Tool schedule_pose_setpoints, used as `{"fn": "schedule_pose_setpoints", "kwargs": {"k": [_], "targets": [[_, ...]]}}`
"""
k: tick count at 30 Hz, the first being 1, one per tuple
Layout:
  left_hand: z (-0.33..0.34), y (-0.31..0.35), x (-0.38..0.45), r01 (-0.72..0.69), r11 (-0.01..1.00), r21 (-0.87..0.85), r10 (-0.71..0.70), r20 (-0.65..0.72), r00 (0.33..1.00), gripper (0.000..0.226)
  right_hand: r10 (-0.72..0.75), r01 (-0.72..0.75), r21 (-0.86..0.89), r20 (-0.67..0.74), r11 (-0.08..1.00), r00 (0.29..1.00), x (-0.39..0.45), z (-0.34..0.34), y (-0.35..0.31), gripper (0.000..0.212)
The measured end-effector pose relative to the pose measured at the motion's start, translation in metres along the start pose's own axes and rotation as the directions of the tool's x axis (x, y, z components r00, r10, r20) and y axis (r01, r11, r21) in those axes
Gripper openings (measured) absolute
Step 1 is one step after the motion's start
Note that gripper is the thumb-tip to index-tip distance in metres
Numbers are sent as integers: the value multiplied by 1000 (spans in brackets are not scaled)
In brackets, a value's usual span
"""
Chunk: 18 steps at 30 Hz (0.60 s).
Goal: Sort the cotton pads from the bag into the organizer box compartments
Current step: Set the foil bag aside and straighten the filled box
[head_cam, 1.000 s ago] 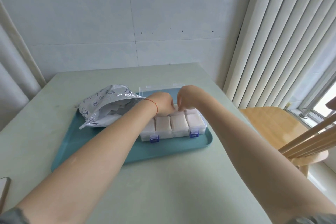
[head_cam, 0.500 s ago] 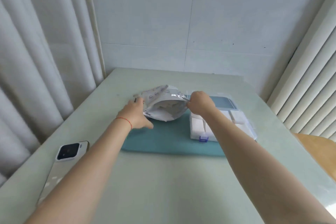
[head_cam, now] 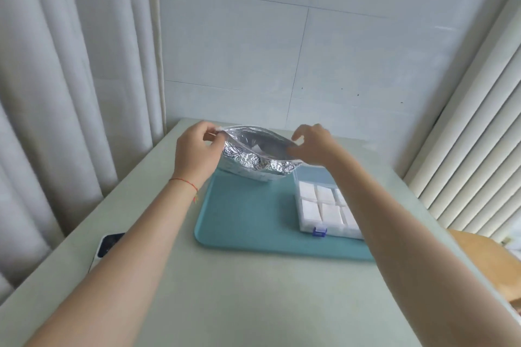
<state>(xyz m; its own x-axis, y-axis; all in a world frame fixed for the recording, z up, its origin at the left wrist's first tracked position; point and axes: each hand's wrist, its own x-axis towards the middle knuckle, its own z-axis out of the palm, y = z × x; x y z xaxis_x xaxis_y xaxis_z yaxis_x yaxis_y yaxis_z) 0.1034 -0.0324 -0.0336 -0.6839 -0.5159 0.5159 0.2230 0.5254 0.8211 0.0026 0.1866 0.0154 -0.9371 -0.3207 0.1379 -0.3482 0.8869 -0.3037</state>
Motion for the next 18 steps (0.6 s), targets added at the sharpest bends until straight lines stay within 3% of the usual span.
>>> {"fn": "schedule_pose_setpoints", "kwargs": {"k": [3,6,10,13,14,16,18], "targets": [[8,26,3,-121,992,39,117,84,990,6,-265,288,207,-130,935,955,-19,-14,-36,44],[15,47,5,-195,980,36,188,139,972,7,-416,450,242,-180,859,891,-31,-16,-62,29],[13,63,7,-142,988,-62,148,98,984,9,-322,391,228,-288,891,902,-32,-28,-68,12],[6,60,8,56,983,-174,-21,198,980,12,-308,378,231,-286,897,907,-33,-34,-63,14],[4,57,9,123,981,-152,-77,278,957,9,-312,373,213,-270,903,911,-33,-34,-61,15],[-1,48,7,138,988,63,-152,442,884,18,-320,352,155,-197,923,927,-33,-30,-58,18],[-3,42,2,120,970,211,-211,490,846,23,-326,334,95,-89,938,941,-33,-26,-58,21]]}}
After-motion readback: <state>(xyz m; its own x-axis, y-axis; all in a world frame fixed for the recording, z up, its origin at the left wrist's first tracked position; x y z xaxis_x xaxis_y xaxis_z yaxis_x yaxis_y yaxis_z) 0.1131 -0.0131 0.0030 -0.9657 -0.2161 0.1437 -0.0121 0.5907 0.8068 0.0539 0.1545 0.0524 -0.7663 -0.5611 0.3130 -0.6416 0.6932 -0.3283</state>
